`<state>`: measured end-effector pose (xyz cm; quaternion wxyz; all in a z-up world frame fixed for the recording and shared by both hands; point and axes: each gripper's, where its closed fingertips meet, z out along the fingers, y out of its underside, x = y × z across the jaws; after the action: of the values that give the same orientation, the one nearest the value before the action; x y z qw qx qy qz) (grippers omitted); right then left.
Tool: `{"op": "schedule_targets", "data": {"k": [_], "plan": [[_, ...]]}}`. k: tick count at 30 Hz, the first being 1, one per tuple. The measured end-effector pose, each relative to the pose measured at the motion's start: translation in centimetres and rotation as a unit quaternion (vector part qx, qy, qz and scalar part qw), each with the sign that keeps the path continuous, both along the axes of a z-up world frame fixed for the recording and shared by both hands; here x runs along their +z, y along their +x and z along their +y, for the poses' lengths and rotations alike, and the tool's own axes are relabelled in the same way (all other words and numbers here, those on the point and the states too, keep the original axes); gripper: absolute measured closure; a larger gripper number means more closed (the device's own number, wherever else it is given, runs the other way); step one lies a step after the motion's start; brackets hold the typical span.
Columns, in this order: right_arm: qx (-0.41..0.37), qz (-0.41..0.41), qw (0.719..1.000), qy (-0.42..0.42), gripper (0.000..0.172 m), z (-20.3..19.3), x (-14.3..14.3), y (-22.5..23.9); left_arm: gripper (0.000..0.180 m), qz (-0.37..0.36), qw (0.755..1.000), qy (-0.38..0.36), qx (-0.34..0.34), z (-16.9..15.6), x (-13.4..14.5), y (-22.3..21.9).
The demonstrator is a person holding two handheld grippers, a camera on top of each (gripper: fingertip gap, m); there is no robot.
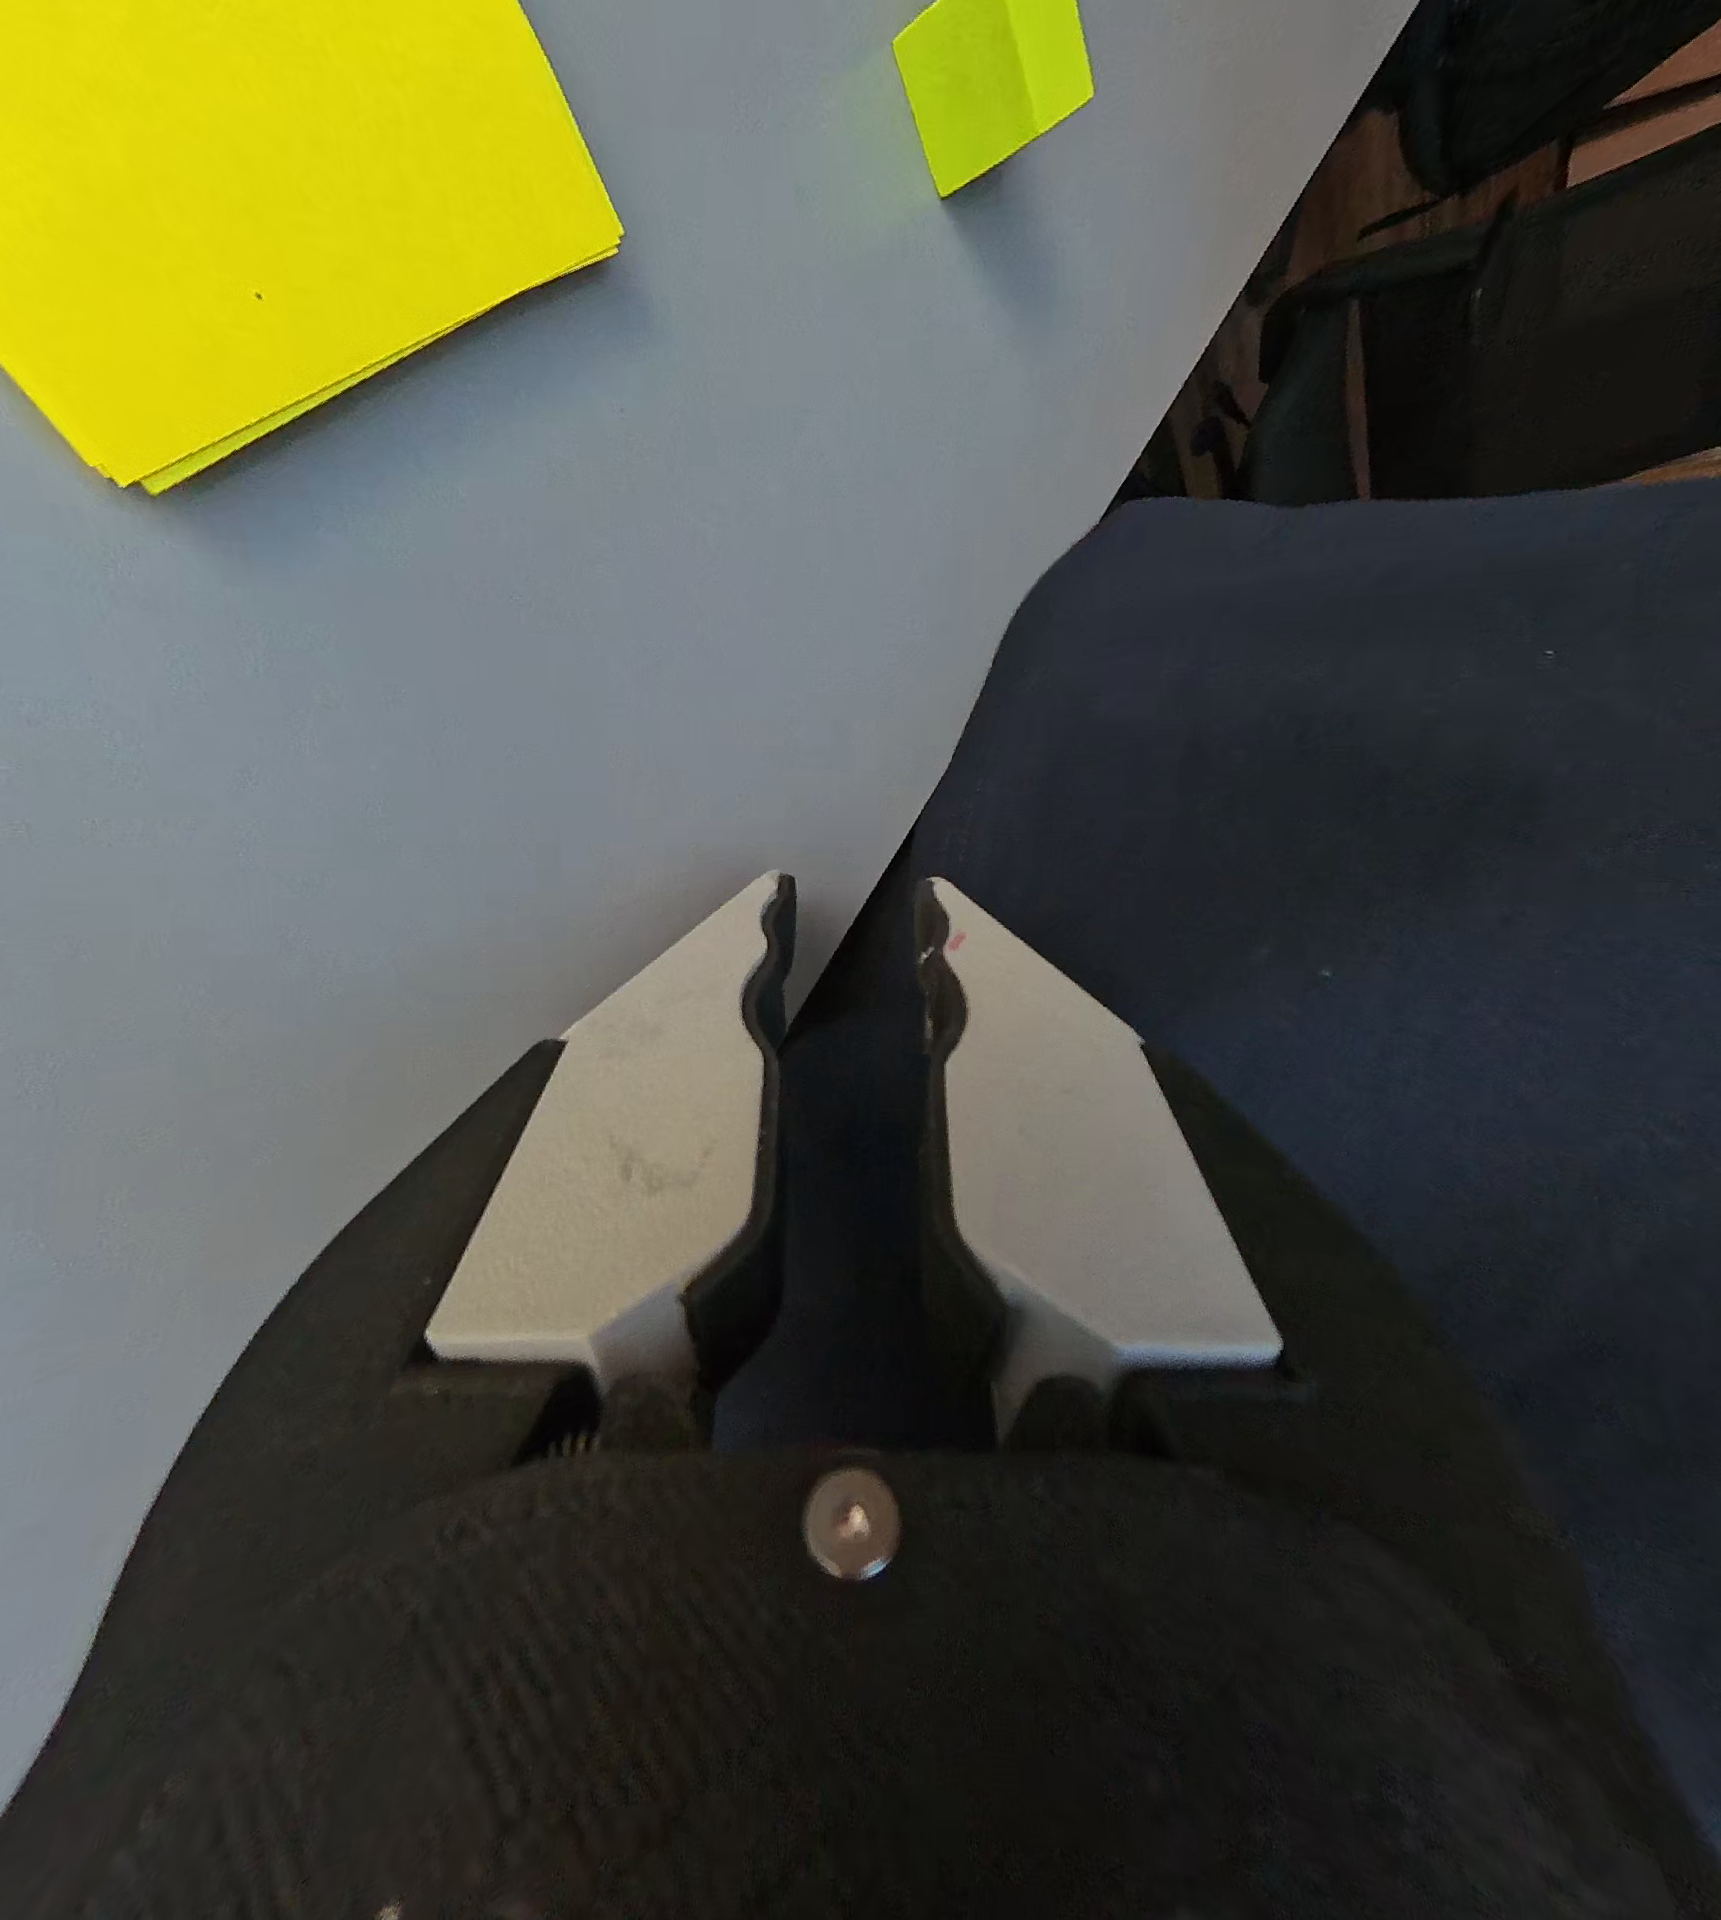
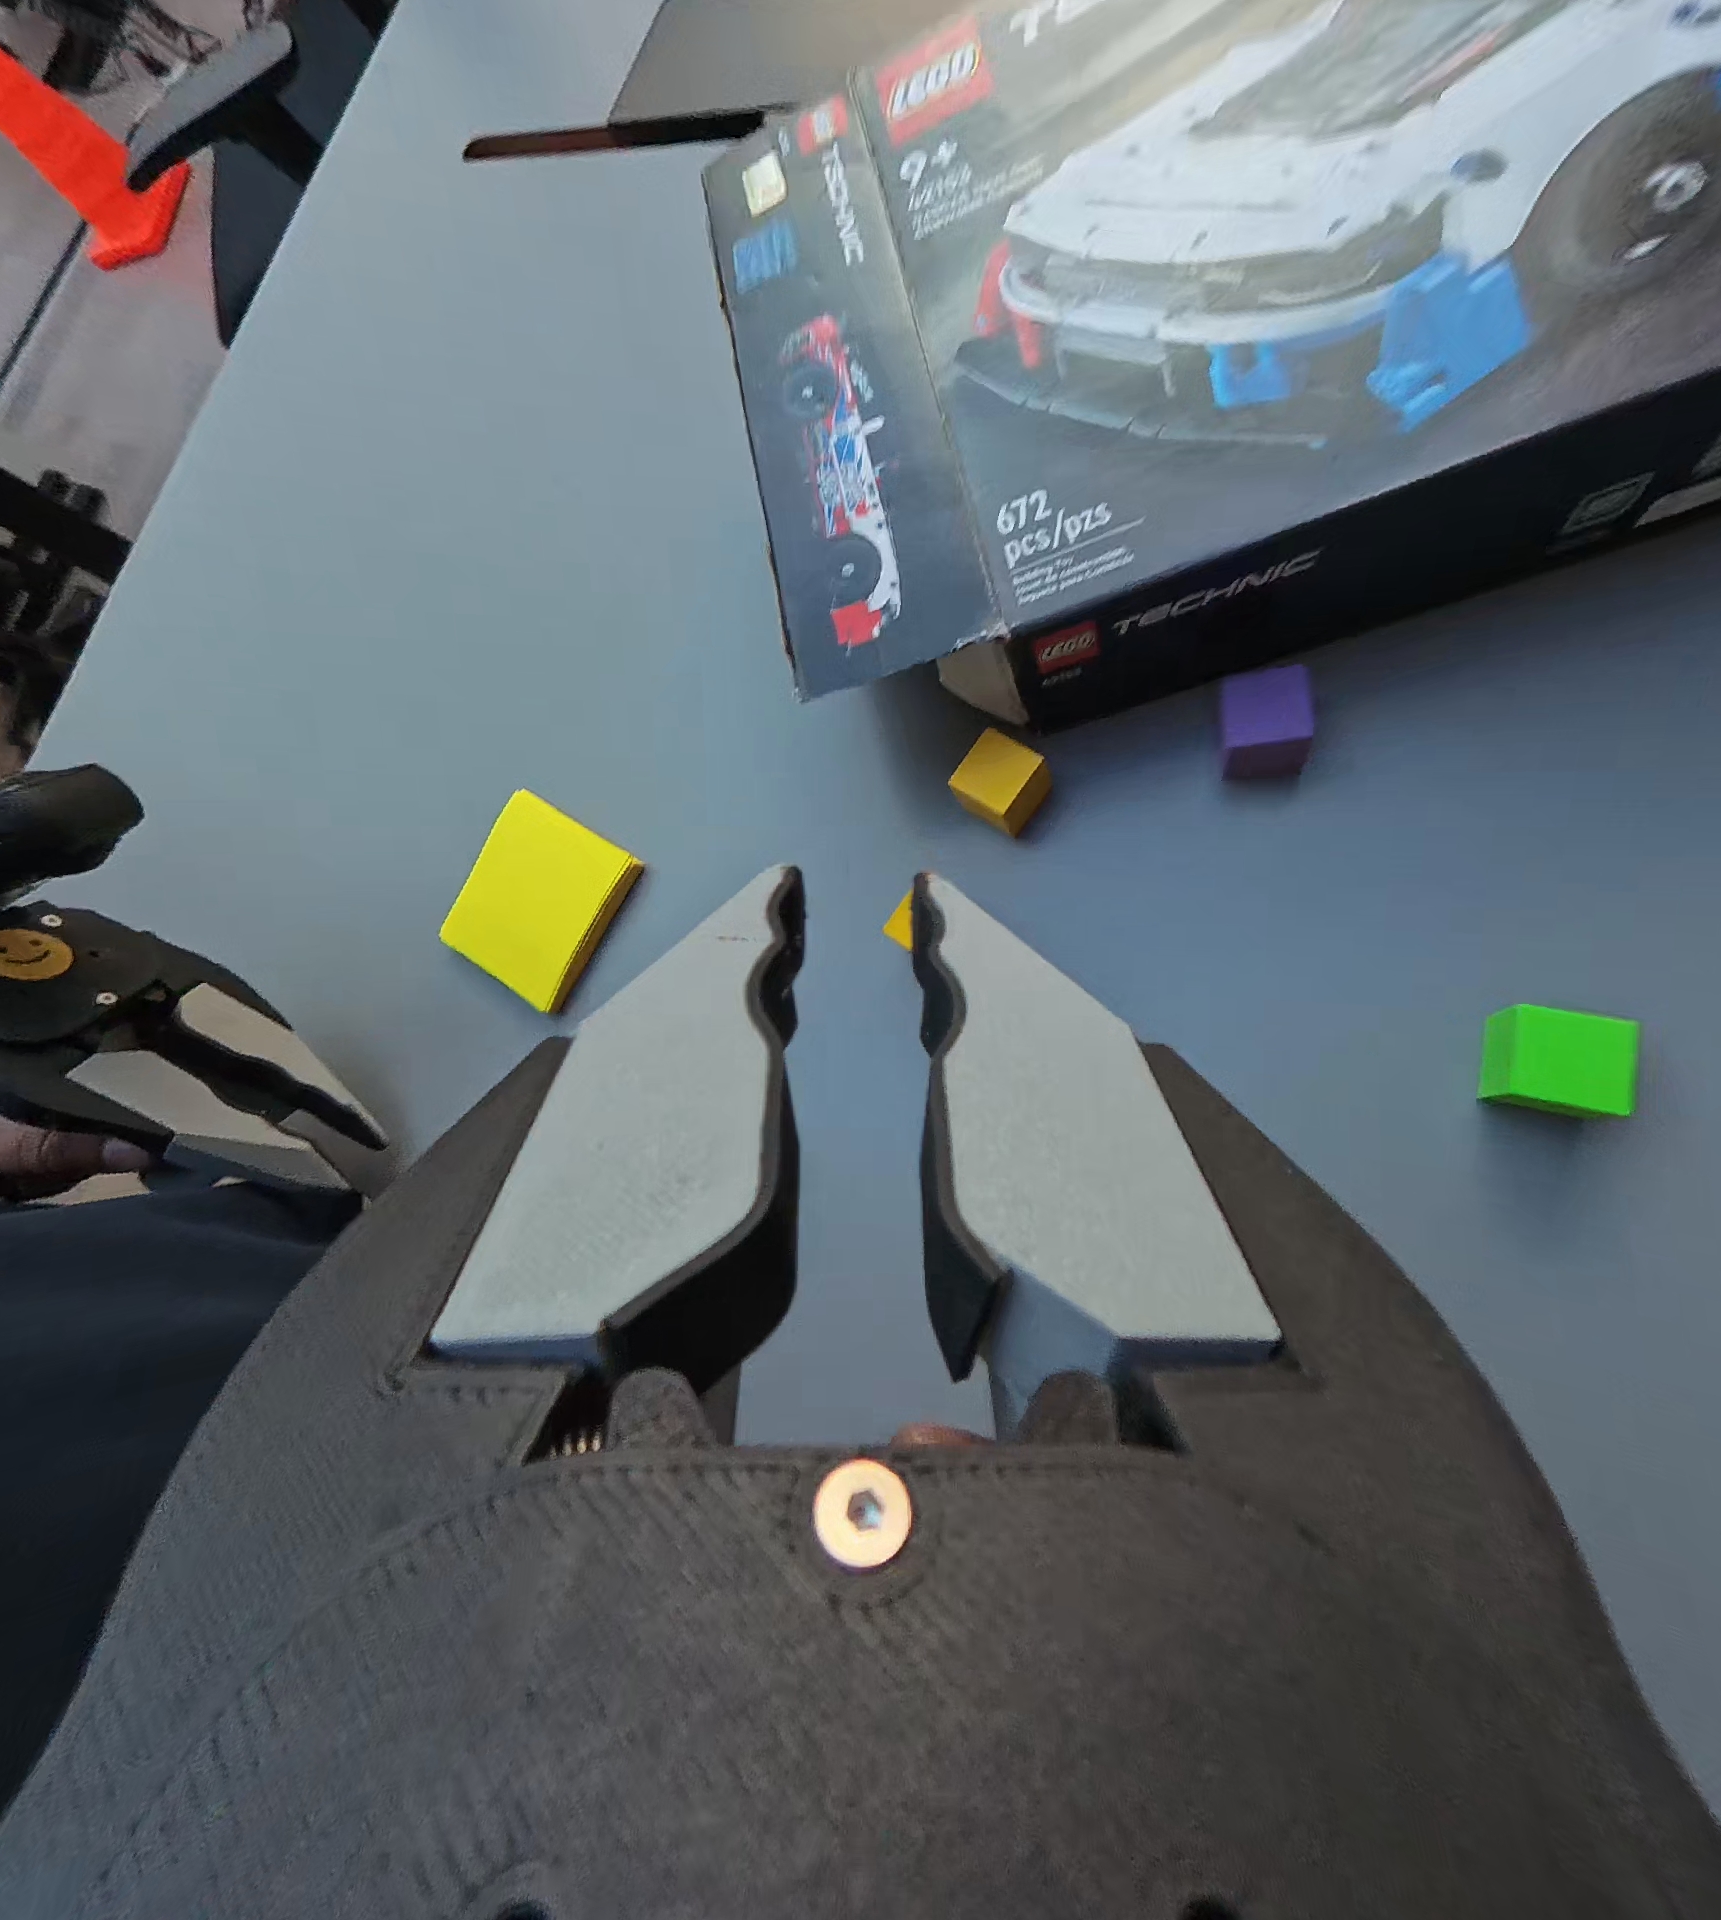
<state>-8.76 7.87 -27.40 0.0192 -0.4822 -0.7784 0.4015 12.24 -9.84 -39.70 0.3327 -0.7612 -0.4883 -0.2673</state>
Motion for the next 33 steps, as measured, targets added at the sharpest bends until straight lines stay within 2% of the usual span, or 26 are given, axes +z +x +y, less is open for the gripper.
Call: {"op": "schedule_targets", "data": {"k": [3, 9, 13, 14, 15, 16, 20, 25, 26, 29, 31, 33], "plan": [[0.022, -0.046, 0.999, 0.013, 0.141, -1.0, -2.9, 0.9, 0.16, 0.002, 1.0, 0.0, 0.005, 0.1, 0.0, 0.2], [0.016, -0.108, 0.992, 0.063, 0.137, -2.7, -8.1, 0.3, 0.159, -0.001, 1.0, -0.004, 0.016, -0.4, -0.2, 0.8], [0.02, -0.127, 0.982, 0.137, 0.136, -3.4, -11.9, -0.4, 0.16, -0.002, 1.0, -0.005, 0.023, -0.8, -0.2, 0.9], [0.018, -0.114, 0.982, 0.151, 0.144, -3.3, -12.1, -0.9, 0.16, -0.002, 1.0, -0.005, 0.024, -0.9, -0.1, 0.8], [0.02, -0.098, 0.983, 0.153, 0.164, -3.5, -12.0, -1.4, 0.16, -0.001, 1.0, -0.005, 0.025, -1.0, -0.1, 0.8], [0.025, -0.101, 0.983, 0.152, 0.172, -3.7, -12.2, -1.4, 0.16, 0.001, 1.0, -0.006, 0.026, -1.1, -0.1, 0.7], [0.034, -0.115, 0.98, 0.16, 0.172, -3.5, -12.3, -1.1, 0.16, 0.006, 0.999, -0.001, 0.033, -1.3, 0.0, 0.3], [0.013, -0.074, 0.988, 0.137, 0.172, -3.4, -10.3, -1.7, 0.16, 0.009, 0.999, 0.004, 0.031, -1.4, 0.0, 0.2], [0.009, -0.078, 0.988, 0.136, 0.168, -3.4, -10.4, -1.8, 0.159, 0.008, 1.0, 0.004, 0.028, -1.4, -0.1, 0.3], [-0.004, -0.123, 0.983, 0.137, 0.121, -3.7, -12.0, -1.6, 0.159, 0.006, 1.0, 0.002, 0.016, -1.4, -0.3, 0.5], [-0.004, -0.142, 0.981, 0.134, 0.125, -4.1, -13.0, -1.3, 0.16, 0.008, 1.0, 0.0, 0.005, -1.4, -0.2, 0.4], [-0.002, -0.151, 0.979, 0.133, 0.144, -4.1, -13.4, -1.1, 0.16, 0.014, 1.0, -0.001, 0.001, -1.4, 0.0, 0.1]]}}
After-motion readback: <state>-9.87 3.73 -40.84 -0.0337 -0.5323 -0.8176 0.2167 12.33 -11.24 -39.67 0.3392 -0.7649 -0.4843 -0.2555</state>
